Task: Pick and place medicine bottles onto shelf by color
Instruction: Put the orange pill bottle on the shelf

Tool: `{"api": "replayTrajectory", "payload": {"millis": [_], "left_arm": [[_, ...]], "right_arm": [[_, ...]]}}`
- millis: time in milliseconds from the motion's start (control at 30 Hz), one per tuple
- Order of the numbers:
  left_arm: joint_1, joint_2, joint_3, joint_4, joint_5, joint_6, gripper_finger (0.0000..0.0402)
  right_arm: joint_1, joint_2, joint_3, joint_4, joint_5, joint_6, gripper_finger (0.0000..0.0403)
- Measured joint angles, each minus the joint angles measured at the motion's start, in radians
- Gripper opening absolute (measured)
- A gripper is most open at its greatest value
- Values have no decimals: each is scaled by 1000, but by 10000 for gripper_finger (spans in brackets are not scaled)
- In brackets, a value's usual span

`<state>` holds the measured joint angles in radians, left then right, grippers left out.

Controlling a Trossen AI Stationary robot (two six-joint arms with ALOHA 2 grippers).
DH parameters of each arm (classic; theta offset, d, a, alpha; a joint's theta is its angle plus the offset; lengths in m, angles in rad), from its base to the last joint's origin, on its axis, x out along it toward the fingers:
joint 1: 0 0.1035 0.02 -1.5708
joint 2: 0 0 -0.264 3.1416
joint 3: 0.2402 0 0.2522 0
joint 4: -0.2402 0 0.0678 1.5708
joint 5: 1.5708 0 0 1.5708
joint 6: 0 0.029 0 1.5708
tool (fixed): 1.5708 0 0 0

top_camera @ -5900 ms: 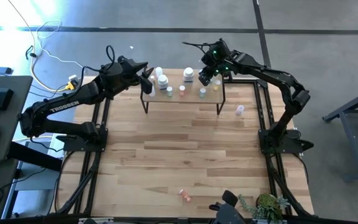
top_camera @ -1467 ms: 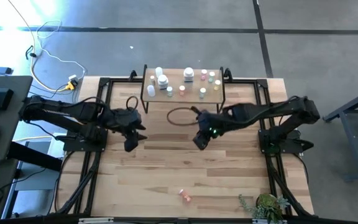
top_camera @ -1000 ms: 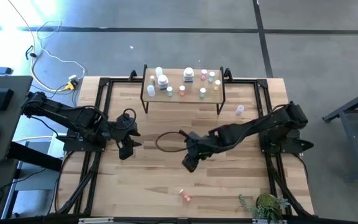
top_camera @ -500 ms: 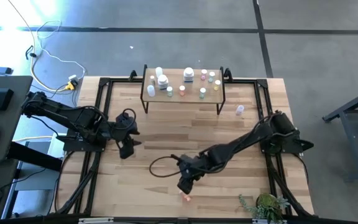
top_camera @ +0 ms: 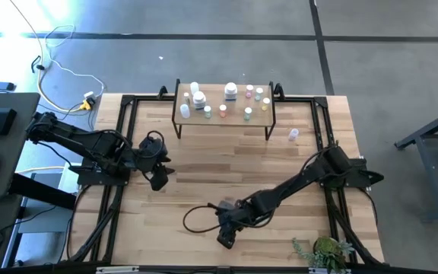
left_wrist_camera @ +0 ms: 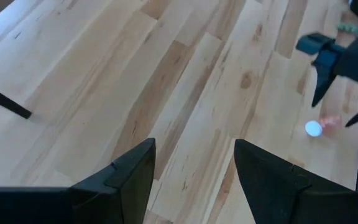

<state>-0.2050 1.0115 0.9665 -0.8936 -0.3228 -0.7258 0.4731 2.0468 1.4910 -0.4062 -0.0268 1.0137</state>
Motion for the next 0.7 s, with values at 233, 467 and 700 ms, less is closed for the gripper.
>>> {"api": "replayTrajectory", "payload": {"millis": [233, 467, 700], "left_arm": [[0, 0, 0, 0, -3, -31, 207], [0, 0, 0, 0, -3, -34, 207], [0, 0, 0, 0, -3, -33, 207]], "right_arm": [[22, 33, 0, 28, 1, 3, 236], [49, 37, 0, 69, 75, 3, 236], [53, 48, 0, 78, 122, -8, 236]]}}
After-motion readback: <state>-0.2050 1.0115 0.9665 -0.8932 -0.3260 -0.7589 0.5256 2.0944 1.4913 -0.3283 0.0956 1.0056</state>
